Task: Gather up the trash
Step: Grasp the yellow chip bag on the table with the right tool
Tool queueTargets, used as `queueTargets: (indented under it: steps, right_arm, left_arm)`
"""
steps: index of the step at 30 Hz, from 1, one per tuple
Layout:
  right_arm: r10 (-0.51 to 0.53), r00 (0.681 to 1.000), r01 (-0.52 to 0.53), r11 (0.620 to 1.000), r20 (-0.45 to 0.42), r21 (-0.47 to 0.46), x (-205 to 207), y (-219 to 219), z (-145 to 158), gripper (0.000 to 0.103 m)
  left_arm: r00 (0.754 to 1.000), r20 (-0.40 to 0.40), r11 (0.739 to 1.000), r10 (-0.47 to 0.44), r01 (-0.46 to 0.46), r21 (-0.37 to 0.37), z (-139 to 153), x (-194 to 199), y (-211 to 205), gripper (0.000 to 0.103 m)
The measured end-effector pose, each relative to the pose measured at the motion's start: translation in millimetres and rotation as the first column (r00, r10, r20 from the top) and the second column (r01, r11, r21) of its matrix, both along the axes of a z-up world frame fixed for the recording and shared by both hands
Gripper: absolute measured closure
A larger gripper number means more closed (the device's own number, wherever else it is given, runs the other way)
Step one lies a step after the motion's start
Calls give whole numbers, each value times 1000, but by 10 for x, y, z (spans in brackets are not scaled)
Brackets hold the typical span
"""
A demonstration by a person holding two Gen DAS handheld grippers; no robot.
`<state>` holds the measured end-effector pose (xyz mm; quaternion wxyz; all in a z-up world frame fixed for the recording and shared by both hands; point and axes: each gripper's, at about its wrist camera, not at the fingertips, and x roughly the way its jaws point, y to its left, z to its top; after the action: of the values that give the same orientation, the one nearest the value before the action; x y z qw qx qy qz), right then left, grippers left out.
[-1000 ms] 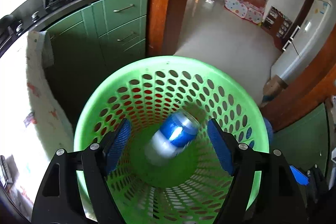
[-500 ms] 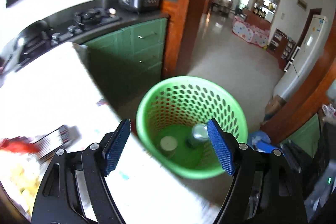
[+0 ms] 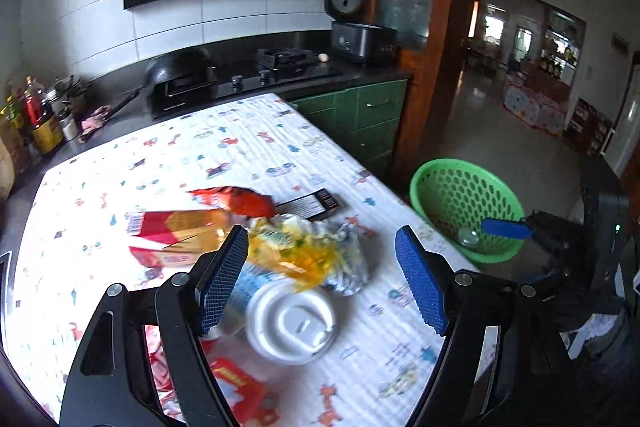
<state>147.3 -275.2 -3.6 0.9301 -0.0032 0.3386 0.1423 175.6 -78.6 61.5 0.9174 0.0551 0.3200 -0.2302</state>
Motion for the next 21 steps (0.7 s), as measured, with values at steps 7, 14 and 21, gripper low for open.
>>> queueTargets:
  steps: [7, 14, 21]
  right_arm:
    - [120, 993, -120, 993, 11, -25, 320, 635, 131, 24]
    - [174, 985, -174, 981, -7, -89, 740, 1033, 88, 24]
    - [189, 980, -196, 973, -66, -122, 1093, 1258, -79, 32]
  left_arm:
    - [996, -22, 996, 87, -86, 26, -129, -3, 709, 28]
    - [997, -52, 996, 56, -52, 76, -330, -203, 855, 28]
    - [997, -58, 997, 51, -47, 66, -330, -237, 895, 28]
